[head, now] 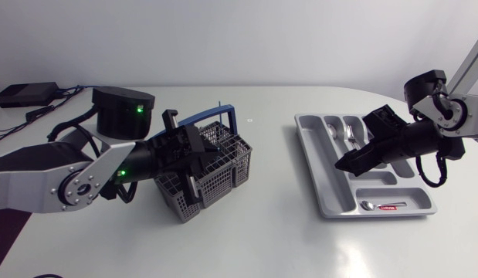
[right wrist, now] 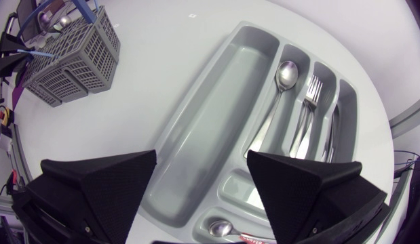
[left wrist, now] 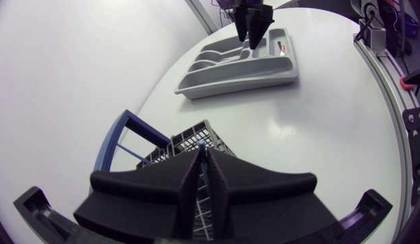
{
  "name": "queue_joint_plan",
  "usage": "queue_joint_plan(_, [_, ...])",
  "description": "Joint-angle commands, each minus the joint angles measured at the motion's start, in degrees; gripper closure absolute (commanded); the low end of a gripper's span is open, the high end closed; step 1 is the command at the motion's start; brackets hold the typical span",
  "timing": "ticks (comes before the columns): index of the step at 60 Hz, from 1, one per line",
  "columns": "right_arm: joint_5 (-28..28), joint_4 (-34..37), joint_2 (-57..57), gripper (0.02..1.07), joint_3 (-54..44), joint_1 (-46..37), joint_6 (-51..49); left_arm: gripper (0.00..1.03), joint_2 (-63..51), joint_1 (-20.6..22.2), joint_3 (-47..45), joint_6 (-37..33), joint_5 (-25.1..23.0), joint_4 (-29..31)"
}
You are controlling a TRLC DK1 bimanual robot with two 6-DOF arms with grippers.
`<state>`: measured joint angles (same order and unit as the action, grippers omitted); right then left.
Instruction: Unload the cutlery basket into the drawer organizer.
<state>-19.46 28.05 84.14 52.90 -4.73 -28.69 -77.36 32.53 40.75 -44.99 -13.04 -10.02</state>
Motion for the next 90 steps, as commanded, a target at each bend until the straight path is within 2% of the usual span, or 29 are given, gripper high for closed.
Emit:
queue_joint_plan(1, [-0.05, -0.19, -2.49, 0.11, -1.75, 0.86, 0.56, 0.96, 2.13, -0.01, 2.31, -0.18, 0.12, 0.71])
queue_joint_plan(16, [-1.45, -0.28, -7.76, 0.10, -2.98, 3.85, 0.56, 0.96, 6.35, -0.19, 3.02, -0.10, 0.47, 3.69])
queue_joint_plan(38, [-1.45, -0.54, -16.64, 0.09, -4.65, 14.49, 1.88, 0.96, 15.75, 1.57, 5.13, 0.34, 1.96, 10.64])
queue_joint_plan(51, [-0.22, -2.13, -19.45, 0.10, -5.62, 20.55, 3.37, 0.96, 18.30, 2.89, 5.39, 0.26, 3.37, 11.78])
queue_joint_plan(60, [0.22, -2.83, -20.86, 0.10, -5.97, 24.60, 3.99, 0.96, 19.88, 3.85, 6.88, 0.43, 3.81, 14.68])
queue_joint_plan(67, [0.04, -3.71, -22.26, 0.10, -6.41, 28.90, 4.17, 0.96, 20.94, 5.17, 9.35, 3.51, 3.55, 18.63])
queue_joint_plan(72, [0.04, -4.50, -22.35, 0.10, -6.41, 32.24, 4.69, 0.96, 20.59, 3.59, 11.37, 7.81, -0.94, 21.45])
queue_joint_plan(81, [-1.01, -5.55, -22.18, 0.10, -5.80, 36.64, 5.48, 0.96, 18.12, -2.74, 14.18, 15.81, -14.12, 24.96])
queue_joint_plan(84, [-1.81, -5.47, -22.26, 0.10, -5.71, 37.34, 5.48, 0.96, 17.42, -3.62, 15.06, 17.13, -16.58, 25.84])
queue_joint_plan(90, [-4.35, -5.47, -22.26, 0.10, -5.44, 37.95, 5.84, 0.96, 14.70, -6.69, 17.87, 19.77, -25.19, 30.06])
